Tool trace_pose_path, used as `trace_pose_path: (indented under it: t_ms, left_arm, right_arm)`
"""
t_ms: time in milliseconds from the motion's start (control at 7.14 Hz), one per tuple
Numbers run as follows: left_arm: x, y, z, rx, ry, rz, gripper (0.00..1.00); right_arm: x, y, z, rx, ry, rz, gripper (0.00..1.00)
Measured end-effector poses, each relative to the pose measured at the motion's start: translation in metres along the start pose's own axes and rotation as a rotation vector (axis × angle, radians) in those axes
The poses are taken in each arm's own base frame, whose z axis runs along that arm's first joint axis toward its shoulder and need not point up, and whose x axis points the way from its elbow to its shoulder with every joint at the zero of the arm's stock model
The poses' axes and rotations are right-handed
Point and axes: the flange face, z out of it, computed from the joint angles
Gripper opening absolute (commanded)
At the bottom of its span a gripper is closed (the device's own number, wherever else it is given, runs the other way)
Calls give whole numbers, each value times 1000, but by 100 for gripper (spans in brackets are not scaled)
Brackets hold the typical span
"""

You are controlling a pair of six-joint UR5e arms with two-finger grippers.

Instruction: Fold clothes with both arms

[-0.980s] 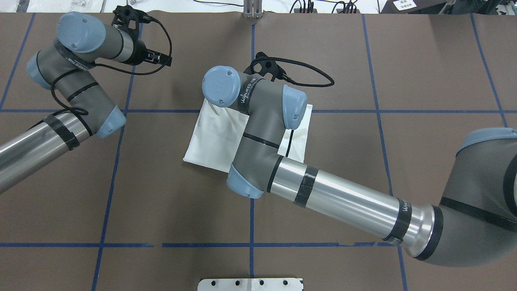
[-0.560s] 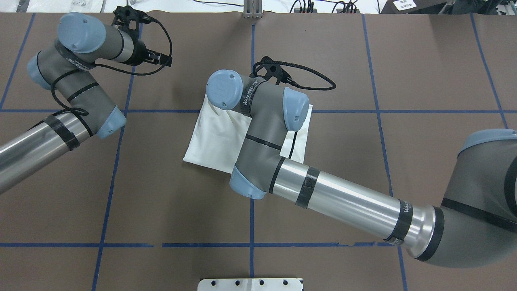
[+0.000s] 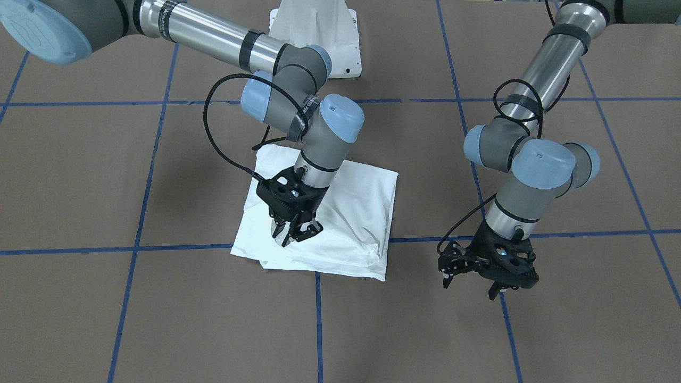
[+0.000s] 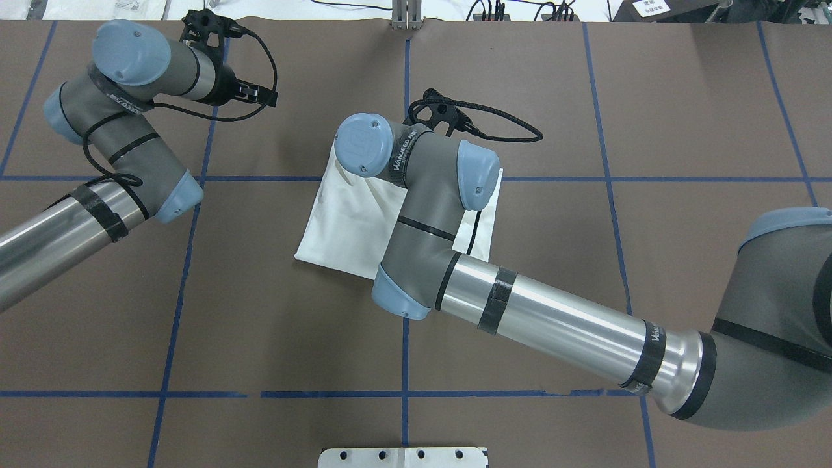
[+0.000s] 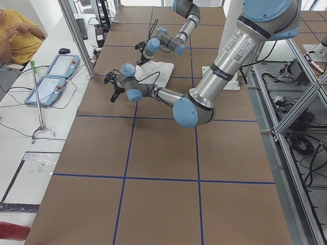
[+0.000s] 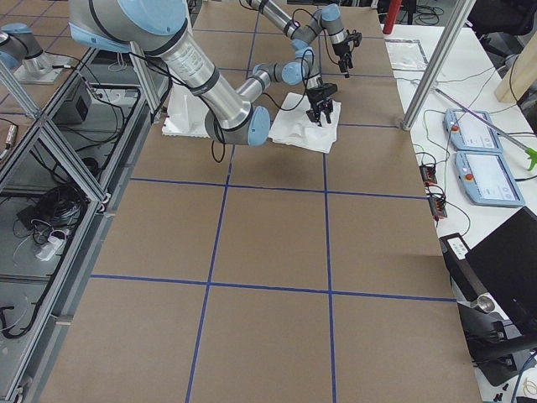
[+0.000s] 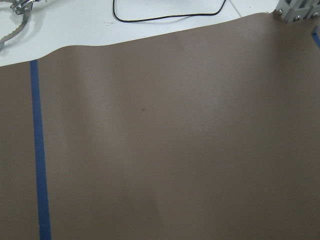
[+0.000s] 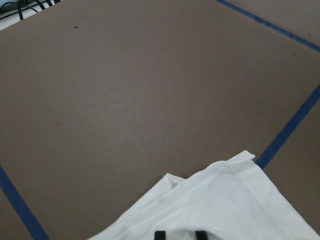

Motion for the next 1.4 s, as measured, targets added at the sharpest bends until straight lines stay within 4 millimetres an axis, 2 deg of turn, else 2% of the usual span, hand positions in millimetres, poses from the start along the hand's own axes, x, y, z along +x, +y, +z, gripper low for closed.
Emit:
trace_pose_path:
  t_ms: [280,560,700,840,980,1120,1260,1400]
  left_arm:
    - [1,0,0,1,-1,1,100]
    - [2,1,0,1,1,0,100]
    - [2,1,0,3,4,0,100]
    - [3,1,0,5,6,-1,100]
    - [3,1,0,6,7,-1,100]
    - [3,1,0,7,8,0,100]
    - [3,1,0,6,8,4,100]
    - [2,2,0,5,7,9,100]
  right_arm:
    - [3,-13,10,38,2,-55,0]
    - [14,-27,34,88,21,-106,0]
    - [18,-30,44,110,29,-124,60]
    - [20,-32,52,132,36,-144,100]
    - [18,-35,53,148,37,-183,100]
    - [9,-41,44,127,20,-219,100]
    - [-5,-47,22,64,-14,-230,100]
    - [-17,-45,-4,0,-53,-237,100]
